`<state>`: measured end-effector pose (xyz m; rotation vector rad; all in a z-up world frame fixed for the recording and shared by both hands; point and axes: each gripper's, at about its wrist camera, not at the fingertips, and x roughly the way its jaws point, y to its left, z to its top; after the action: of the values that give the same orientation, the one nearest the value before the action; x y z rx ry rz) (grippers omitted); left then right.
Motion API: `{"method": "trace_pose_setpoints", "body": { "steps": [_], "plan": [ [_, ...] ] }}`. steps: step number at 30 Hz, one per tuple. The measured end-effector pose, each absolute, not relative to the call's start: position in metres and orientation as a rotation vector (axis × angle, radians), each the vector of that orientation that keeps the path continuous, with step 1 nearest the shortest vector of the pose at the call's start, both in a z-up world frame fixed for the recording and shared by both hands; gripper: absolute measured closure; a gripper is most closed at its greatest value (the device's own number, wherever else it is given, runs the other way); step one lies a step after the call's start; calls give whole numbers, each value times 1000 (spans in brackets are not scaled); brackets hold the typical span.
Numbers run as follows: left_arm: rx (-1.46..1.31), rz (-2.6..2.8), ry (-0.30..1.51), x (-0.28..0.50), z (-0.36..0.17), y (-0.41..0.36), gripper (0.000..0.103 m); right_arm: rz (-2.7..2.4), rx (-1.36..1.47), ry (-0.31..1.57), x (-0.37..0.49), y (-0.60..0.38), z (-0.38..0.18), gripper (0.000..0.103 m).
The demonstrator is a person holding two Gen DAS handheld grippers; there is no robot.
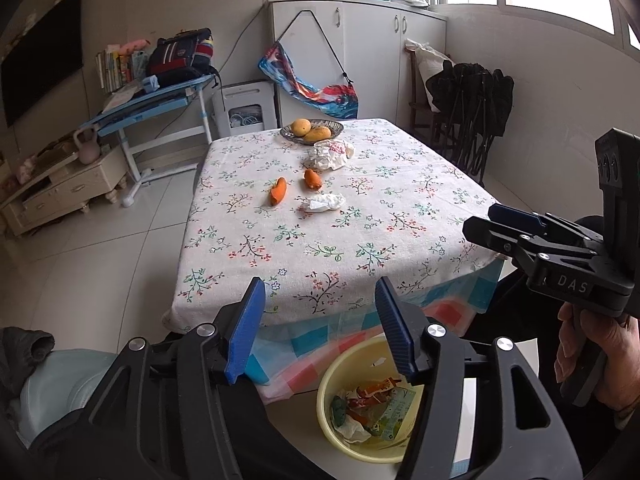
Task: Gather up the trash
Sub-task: 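Move both tools back toward the remaining trash on the table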
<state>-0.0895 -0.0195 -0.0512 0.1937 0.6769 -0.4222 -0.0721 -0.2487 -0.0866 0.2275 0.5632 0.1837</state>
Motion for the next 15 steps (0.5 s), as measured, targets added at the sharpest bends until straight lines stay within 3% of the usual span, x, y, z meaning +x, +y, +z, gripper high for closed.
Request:
{"method": "trace_pose_setpoints", "body": {
  "steps": [15],
  "plan": [
    [136, -367, 642, -87, -40, -6, 43, 189, 171, 574, -69, -235, -89, 39]
  ]
}}
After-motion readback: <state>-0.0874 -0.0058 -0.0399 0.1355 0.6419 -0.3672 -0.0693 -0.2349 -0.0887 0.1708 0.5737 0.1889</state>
